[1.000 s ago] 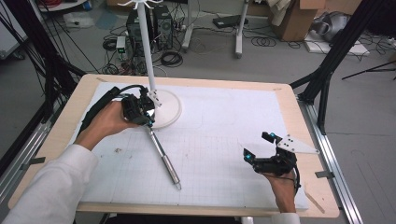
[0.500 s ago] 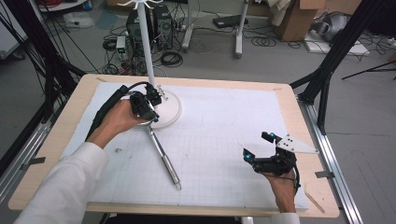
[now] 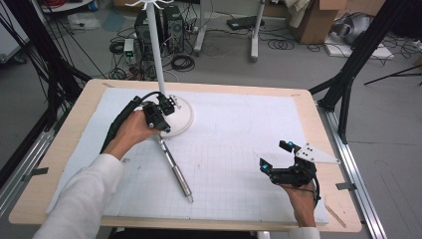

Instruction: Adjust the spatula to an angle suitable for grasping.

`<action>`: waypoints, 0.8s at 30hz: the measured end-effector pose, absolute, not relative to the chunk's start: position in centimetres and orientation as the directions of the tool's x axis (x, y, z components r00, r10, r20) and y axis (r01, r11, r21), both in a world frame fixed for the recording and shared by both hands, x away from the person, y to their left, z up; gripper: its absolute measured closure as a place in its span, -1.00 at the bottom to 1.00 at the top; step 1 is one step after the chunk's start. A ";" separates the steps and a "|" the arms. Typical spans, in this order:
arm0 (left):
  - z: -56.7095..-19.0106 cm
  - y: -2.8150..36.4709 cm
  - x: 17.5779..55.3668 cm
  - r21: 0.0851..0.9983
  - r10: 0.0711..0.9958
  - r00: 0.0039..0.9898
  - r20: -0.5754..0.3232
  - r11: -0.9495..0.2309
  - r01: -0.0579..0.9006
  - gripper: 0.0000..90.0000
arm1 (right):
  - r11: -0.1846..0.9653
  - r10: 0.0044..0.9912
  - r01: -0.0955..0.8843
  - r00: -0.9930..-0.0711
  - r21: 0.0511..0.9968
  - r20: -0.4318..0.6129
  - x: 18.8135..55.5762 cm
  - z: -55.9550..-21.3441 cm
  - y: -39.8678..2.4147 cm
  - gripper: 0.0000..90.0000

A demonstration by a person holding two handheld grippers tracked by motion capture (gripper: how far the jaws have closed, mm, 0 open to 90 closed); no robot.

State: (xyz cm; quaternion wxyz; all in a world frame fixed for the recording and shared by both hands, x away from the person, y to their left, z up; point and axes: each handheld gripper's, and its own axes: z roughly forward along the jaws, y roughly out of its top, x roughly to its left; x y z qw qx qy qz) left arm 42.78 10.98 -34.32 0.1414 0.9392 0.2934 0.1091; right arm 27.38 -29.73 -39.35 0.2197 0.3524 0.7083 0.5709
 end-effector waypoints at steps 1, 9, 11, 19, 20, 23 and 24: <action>-34.6 10.9 42.9 0.326 0.583 0.803 0.121 -0.788 0.523 0.99 | 0.100 0.750 0.247 -0.655 0.964 0.090 27.4 -39.4 -29.7 -0.99; -36.4 10.8 43.7 0.295 0.611 0.784 0.109 -0.773 0.561 0.99 | 0.102 0.750 0.248 -0.656 0.963 0.089 27.4 -39.4 -29.7 -0.99; -36.8 10.8 43.9 0.293 0.616 0.781 0.107 -0.770 0.567 0.99 | 0.102 0.749 0.248 -0.656 0.963 0.090 27.4 -39.4 -29.7 -0.99; -37.8 10.8 44.2 0.271 0.618 0.779 0.107 -0.772 0.575 0.99 | 0.101 0.750 0.247 -0.656 0.964 0.090 27.5 -39.4 -29.8 -0.99; -38.0 10.8 44.2 0.270 0.619 0.778 0.108 -0.771 0.576 0.99 | 0.099 0.750 0.250 -0.655 0.963 0.093 27.5 -39.4 -29.8 -0.99; -38.4 10.8 44.3 0.256 0.619 0.777 0.118 -0.774 0.578 0.99 | 0.098 0.749 0.249 -0.656 0.964 0.093 27.5 -39.4 -29.8 -0.99; -38.5 10.9 44.3 0.263 0.624 0.773 0.116 -0.770 0.582 0.99 | 0.096 0.749 0.248 -0.656 0.964 0.094 27.5 -39.4 -29.8 -0.99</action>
